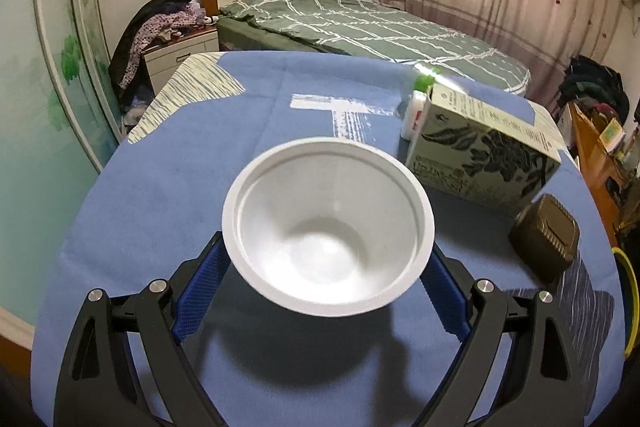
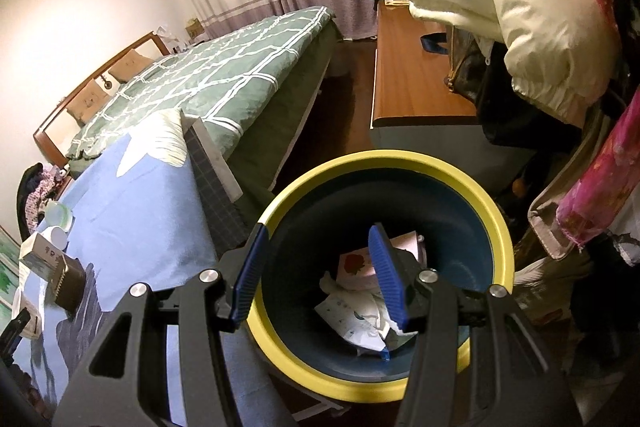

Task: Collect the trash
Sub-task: 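Grasp the white plastic bowl by its rim with the left tool, then carry the bowl over the bin and drop it with the left tool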

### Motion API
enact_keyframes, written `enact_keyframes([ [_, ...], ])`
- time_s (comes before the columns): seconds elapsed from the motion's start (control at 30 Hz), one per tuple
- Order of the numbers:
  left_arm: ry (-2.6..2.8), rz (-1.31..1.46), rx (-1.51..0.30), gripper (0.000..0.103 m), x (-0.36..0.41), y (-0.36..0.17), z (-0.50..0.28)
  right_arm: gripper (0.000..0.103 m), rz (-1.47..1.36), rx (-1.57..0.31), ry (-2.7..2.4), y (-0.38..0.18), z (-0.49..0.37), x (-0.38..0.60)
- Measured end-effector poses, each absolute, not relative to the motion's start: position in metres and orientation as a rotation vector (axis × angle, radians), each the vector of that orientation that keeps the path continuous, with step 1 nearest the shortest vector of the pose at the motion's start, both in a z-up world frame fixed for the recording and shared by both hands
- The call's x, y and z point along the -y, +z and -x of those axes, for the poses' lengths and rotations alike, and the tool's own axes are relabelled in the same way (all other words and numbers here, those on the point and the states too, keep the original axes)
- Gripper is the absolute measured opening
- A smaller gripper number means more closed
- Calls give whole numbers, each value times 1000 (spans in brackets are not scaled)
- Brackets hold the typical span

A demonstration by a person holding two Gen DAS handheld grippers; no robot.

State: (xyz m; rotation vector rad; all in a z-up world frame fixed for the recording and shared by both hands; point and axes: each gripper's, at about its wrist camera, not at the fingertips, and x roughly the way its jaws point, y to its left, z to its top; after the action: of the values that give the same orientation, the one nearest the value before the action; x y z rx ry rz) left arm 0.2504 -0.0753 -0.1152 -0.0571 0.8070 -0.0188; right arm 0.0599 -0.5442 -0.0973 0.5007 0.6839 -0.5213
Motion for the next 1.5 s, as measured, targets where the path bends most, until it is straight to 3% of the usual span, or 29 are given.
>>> enact_keyframes([
  [0.1,-27,69,-788,82,73,-113,-252,50,-506,-679,-511,-98,-58,544],
  [0.57,-163,14,-731,81,110,-85,-217,50,-466,-678,-484,-90,-47,539],
  [1.13,-624,-145,-707,81,310,-44,-145,50,-380,-685,-512,-79,7,552],
  [1.5,-815,-242,-773,81,444,-58,-125,51,-393,-700,-546,-88,46,568],
])
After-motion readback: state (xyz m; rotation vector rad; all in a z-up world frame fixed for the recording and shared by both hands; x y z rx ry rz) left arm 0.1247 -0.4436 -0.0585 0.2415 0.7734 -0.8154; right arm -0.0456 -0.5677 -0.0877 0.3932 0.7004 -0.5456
